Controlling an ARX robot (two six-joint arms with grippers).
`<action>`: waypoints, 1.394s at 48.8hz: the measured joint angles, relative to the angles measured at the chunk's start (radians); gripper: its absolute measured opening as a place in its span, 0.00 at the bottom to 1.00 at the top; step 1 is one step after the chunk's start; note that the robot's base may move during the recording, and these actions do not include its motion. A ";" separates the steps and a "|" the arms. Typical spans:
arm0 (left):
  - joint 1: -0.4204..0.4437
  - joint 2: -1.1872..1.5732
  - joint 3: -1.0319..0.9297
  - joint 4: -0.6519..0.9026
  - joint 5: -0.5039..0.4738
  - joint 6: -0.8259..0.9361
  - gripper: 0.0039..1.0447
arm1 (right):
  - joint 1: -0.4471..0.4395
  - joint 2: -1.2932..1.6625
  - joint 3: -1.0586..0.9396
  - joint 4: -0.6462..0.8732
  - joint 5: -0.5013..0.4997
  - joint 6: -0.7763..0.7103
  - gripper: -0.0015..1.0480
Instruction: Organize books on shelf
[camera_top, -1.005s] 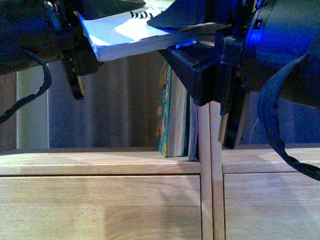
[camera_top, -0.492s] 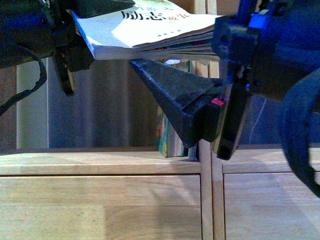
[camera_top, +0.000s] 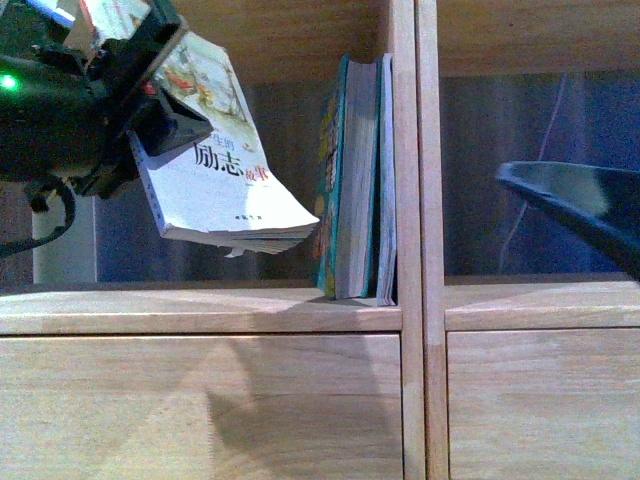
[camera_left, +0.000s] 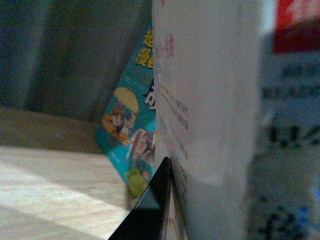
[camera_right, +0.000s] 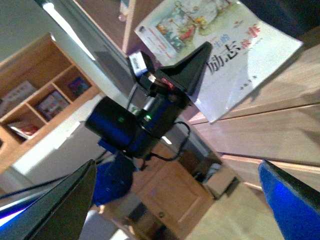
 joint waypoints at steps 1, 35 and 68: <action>-0.006 0.010 0.014 -0.008 -0.014 0.040 0.14 | -0.019 -0.024 -0.005 -0.032 -0.007 -0.018 0.93; -0.082 0.519 0.631 -0.174 -0.270 0.636 0.14 | -0.367 -0.320 -0.027 -0.372 -0.159 -0.359 0.93; -0.125 0.646 0.624 -0.015 -0.321 0.779 0.31 | -0.368 -0.320 -0.027 -0.372 -0.159 -0.359 0.93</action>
